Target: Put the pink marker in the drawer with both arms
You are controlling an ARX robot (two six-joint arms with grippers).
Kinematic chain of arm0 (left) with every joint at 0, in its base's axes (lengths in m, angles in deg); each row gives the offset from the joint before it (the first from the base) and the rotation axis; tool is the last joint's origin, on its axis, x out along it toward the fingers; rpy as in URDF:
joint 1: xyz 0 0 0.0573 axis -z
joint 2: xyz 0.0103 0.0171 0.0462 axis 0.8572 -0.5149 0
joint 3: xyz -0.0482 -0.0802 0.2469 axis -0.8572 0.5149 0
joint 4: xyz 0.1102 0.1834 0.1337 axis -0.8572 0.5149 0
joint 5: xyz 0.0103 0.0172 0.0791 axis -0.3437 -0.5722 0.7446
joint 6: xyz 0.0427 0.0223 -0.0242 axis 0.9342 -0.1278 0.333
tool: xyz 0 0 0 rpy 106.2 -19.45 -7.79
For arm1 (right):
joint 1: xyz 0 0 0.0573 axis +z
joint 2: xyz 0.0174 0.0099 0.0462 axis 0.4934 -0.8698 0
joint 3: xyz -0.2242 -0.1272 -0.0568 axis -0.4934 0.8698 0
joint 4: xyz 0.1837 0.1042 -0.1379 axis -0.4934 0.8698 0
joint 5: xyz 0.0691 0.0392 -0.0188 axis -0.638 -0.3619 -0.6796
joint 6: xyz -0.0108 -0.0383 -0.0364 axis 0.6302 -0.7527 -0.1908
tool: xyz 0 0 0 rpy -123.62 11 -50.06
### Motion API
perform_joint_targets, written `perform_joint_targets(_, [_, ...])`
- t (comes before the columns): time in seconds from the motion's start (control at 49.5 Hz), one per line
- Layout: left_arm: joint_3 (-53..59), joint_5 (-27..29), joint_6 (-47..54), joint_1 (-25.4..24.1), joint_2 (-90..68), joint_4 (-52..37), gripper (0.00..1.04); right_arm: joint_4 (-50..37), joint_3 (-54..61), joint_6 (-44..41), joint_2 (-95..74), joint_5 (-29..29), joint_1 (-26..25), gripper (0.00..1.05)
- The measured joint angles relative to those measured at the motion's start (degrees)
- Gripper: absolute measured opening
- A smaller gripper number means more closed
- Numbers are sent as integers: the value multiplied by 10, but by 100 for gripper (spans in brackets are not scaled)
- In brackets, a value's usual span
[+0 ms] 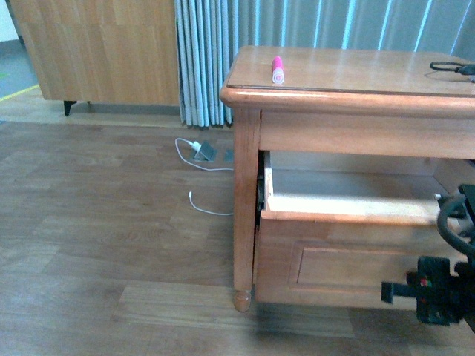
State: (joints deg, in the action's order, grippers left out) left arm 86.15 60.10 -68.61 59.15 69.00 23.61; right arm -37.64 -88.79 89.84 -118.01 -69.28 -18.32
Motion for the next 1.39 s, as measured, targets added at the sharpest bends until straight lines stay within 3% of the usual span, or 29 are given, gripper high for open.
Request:
perform_joint_targets(0.04, [0, 0, 0, 0, 0, 0, 99, -1, 12, 0, 10, -1, 1, 23])
perform_joint_targets(0.162, [0, 0, 0, 0, 0, 0, 99, 17, 68, 5, 59, -8, 2, 49])
perform_joint_targets(0.263, [0, 0, 0, 0, 0, 0, 99, 49, 90, 13, 116, -12, 1, 63])
perform_joint_targets(0.424, [0, 0, 0, 0, 0, 0, 99, 184, 140, 36, 348, -29, -14, 98])
perform_joint_targets(0.606, [0, 0, 0, 0, 0, 0, 99, 406, 144, 34, 671, -63, -63, 96])
perform_joint_targets(0.849, [0, 0, 0, 0, 0, 0, 99, 531, 142, 15, 856, -119, -126, 96])
perform_joint_targets(1.051, [0, 0, 0, 0, 0, 0, 99, 542, 166, 11, 934, -157, -220, 96])
perform_joint_targets(1.334, [0, 0, 0, 0, 0, 0, 99, 542, 171, 12, 936, -157, -229, 96])
perform_joint_targets(1.395, [0, 0, 0, 0, 0, 0, 99, 476, 198, -17, 958, -165, -229, 89])
